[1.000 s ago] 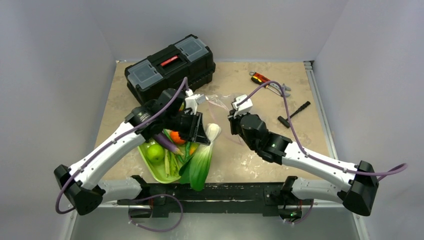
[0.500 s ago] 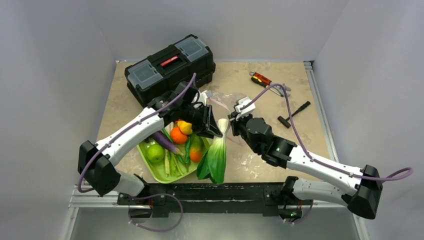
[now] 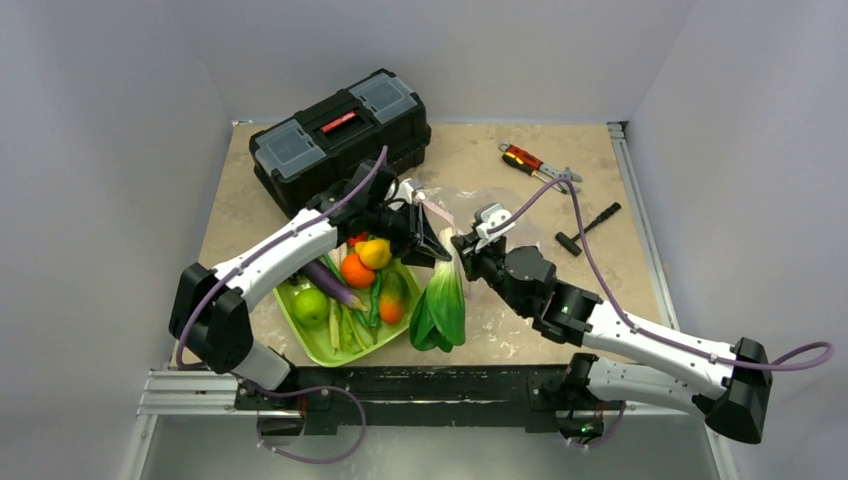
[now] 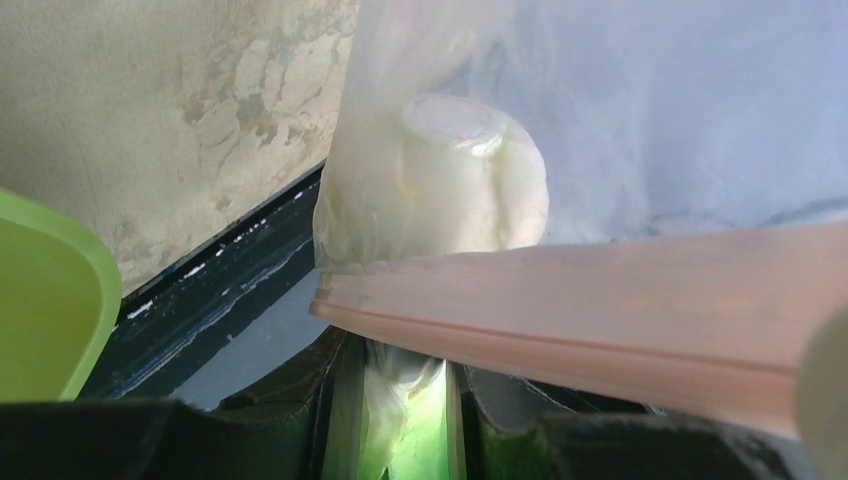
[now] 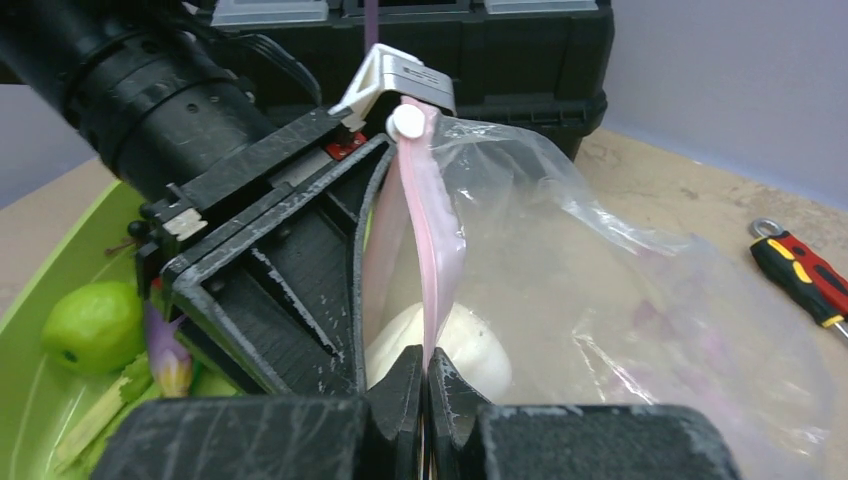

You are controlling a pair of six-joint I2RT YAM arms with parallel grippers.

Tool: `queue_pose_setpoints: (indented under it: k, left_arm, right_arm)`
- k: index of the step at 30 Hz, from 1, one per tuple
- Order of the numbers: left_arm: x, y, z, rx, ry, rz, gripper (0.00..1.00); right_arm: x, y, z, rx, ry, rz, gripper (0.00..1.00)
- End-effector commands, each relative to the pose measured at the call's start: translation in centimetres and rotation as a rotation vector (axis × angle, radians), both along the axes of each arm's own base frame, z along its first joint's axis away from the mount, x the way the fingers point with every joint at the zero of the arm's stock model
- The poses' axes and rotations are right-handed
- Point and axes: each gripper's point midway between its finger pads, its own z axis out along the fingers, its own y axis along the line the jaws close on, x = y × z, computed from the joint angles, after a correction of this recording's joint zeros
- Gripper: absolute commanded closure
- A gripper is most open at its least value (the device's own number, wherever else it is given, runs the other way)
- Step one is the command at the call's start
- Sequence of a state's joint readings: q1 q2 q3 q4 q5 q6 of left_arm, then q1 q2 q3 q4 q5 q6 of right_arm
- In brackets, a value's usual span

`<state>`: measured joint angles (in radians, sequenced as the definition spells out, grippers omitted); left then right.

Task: Place the food in the zip-top bag and seal the zipper
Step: Place the fake vegetable in the zipper food storage bag.

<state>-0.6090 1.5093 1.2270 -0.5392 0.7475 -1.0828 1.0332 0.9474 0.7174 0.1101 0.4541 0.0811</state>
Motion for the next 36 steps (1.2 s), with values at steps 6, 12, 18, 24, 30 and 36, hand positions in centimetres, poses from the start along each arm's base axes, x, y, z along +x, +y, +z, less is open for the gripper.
queue_pose_setpoints:
  k: [6, 12, 18, 24, 30, 36]
  left_arm:
    - [-0.7, -1.1, 2.3, -0.112, -0.076, -0.106, 1.0]
    - [-0.8, -0.1, 1.7, -0.072, -0.152, -0.062, 0.99]
    - [-2.0, 0.8, 1.6, -0.068, -0.223, -0.023, 1.0]
    - [-3.5, 1.5, 0.9, 0.024, -0.286, -0.034, 1.0]
    - [-2.6, 0.8, 0.2, 0.006, -0.171, 0.046, 0.97]
    - [0.4, 0.8, -0.2, -0.017, -0.092, 0.266, 0.97]
  right_arm:
    - [-1.3, 1.6, 2.3, 0.071, -0.059, 0.123, 1.0]
    - [-1.7, 2.0, 2.5, 0.113, -0.044, 0.146, 1.0]
    - [-1.1, 1.8, 2.1, 0.129, -0.02, 0.13, 1.0]
    - [-1.3, 2.9, 1.6, 0.105, -0.015, 0.206, 1.0]
    - [-1.7, 3.5, 1.4, 0.097, -0.024, 0.25, 1.0]
    - [-2.0, 3.1, 1.4, 0.102, -0.01, 0.25, 1.0]
